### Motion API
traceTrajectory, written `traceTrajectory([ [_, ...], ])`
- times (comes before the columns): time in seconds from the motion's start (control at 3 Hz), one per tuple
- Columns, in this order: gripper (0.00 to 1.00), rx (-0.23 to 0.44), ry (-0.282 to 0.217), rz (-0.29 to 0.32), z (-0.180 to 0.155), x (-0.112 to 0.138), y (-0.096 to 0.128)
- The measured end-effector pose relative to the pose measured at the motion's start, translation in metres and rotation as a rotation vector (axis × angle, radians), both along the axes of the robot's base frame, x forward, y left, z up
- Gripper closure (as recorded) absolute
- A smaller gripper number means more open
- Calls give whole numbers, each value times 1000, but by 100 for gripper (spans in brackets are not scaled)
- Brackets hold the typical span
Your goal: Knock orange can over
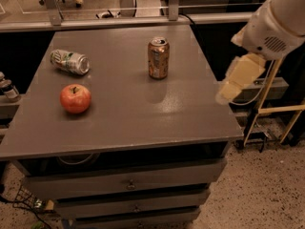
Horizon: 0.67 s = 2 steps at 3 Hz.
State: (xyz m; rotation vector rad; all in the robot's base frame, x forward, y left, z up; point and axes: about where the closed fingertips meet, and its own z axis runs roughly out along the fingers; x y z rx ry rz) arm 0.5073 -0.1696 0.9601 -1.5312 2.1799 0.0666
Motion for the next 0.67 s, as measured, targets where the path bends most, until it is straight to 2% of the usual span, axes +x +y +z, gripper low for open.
traceTrajectory([
  [0.33,0,213,-27,7,-24,61,41],
  [0.67,0,366,-79,-11,-37,103,66],
])
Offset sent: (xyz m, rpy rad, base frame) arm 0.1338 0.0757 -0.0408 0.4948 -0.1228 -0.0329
